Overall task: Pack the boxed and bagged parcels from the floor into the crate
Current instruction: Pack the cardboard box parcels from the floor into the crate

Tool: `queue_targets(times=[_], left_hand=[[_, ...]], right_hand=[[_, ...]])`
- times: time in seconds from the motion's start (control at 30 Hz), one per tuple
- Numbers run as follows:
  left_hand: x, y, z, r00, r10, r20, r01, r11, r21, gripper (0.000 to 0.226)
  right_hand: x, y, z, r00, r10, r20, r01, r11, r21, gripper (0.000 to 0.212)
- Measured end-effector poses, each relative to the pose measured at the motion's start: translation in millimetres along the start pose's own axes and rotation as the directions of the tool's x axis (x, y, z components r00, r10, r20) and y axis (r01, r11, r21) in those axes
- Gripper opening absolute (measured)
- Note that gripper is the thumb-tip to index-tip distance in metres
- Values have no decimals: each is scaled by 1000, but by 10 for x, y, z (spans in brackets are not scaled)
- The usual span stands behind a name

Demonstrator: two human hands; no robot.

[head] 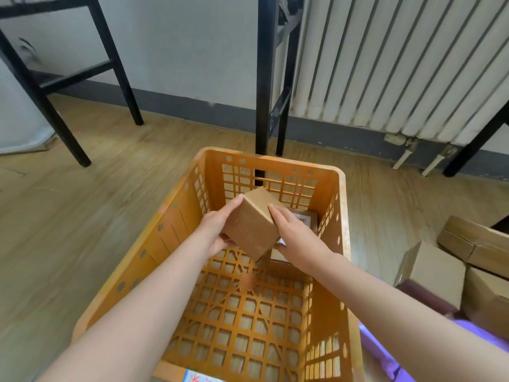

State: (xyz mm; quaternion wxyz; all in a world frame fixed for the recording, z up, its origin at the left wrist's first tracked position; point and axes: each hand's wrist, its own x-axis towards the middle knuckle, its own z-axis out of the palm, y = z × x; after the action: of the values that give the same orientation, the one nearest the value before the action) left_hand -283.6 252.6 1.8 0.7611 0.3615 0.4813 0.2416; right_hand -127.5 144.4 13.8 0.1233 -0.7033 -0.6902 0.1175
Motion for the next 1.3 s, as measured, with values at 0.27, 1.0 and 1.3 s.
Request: queue_targets(times=[0.27,1.0,1.3], left_hand=[[40,-244,187,970,241,40,-245,950,196,48],[225,-637,1096,927,366,85,-334,696,636,36],[-6,-354,1346,836,548,-2,-340,521,783,47]], right_hand=[[-51,80,0,956,235,173,-291,808,513,100],[-337,172,-245,954,218,-207,-165,955,247,73],[-928,1197,-1044,908,307,-287,-278,951,137,66]])
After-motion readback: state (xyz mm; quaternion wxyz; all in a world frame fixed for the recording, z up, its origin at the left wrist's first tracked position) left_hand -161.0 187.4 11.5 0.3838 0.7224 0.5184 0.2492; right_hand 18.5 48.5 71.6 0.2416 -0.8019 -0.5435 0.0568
